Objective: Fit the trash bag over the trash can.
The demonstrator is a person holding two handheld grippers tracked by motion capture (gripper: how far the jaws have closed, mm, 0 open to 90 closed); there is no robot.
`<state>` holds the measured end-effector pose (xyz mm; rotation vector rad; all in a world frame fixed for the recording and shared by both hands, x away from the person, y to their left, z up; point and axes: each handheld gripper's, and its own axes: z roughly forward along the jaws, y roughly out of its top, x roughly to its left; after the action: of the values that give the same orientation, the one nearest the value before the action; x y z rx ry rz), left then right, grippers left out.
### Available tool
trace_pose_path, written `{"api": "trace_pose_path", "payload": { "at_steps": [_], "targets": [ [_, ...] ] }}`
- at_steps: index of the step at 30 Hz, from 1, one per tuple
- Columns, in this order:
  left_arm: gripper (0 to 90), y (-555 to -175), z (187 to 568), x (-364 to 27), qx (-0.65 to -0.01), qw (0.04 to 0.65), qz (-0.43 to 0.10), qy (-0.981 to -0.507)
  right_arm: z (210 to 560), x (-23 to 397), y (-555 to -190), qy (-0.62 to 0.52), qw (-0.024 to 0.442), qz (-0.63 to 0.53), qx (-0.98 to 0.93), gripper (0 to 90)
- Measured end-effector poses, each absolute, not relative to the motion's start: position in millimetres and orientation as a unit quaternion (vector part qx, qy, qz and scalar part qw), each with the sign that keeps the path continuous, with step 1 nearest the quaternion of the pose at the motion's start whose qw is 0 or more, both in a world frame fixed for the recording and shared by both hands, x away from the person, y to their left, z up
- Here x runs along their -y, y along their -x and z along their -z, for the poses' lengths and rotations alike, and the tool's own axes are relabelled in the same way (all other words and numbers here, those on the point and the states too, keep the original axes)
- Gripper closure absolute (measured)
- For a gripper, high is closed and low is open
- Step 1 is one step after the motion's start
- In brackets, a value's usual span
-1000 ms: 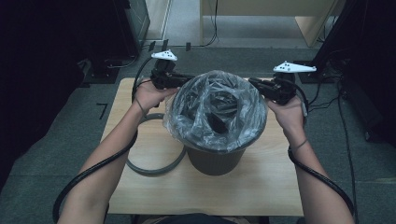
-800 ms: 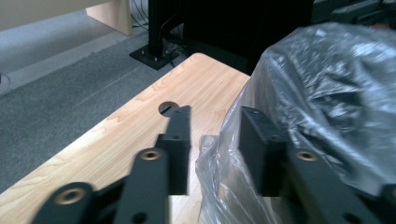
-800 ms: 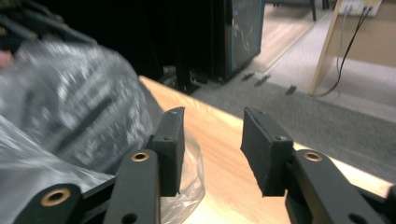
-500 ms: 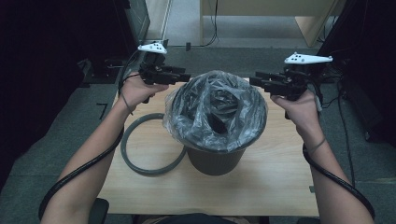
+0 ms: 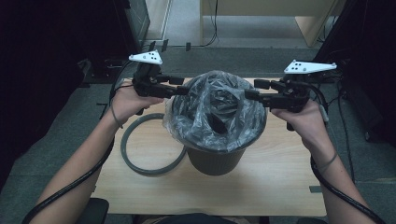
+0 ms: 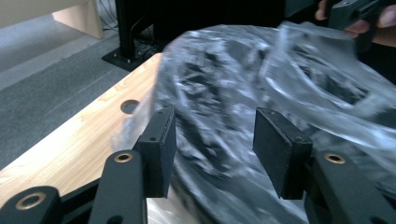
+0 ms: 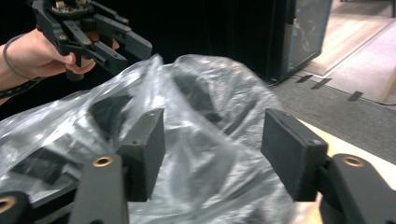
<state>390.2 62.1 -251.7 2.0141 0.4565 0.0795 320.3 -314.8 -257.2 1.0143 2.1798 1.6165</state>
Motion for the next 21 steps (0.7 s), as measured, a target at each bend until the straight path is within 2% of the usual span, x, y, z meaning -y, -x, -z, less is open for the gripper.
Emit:
{"api": "trace_pose_path", "payload": {
  "at_steps": [8, 10, 11, 15, 17, 19, 21],
  "targets": [
    [44.5, -372.9, 254.8, -60.7, -0.185, 0.515, -0.017, -0.837, 267.2, 296.4, -324.6, -0.341, 0.101, -0.534, -0.767, 35.1],
    [43.9, -370.4, 257.1, -60.2, -0.185, 0.518, -0.010, -0.835, 269.8, 293.0, -325.7, -0.342, 0.102, -0.528, -0.770, 37.8],
    [43.7, -368.9, 258.2, -59.9, -0.184, 0.519, -0.008, -0.835, 270.9, 291.5, -326.0, -0.341, 0.105, -0.524, -0.773, 41.0],
    [43.9, -365.1, 260.1, -59.4, -0.181, 0.519, -0.005, -0.835, 271.9, 288.4, -323.9, -0.332, 0.105, -0.506, -0.789, 72.0],
    [44.0, -363.8, 260.0, -59.9, -0.183, 0.520, -0.003, -0.834, 269.6, 289.5, -320.8, -0.328, 0.113, -0.503, -0.791, 83.1],
    [44.0, -362.4, 260.1, -60.8, -0.183, 0.520, -0.003, -0.834, 265.8, 292.3, -317.5, -0.331, 0.111, -0.509, -0.787, 88.7],
    [44.0, -359.3, 259.9, -61.8, -0.183, 0.523, 0.001, -0.832, 261.5, 295.8, -312.5, -0.330, 0.110, -0.517, -0.782, 89.7]
  ]
}}
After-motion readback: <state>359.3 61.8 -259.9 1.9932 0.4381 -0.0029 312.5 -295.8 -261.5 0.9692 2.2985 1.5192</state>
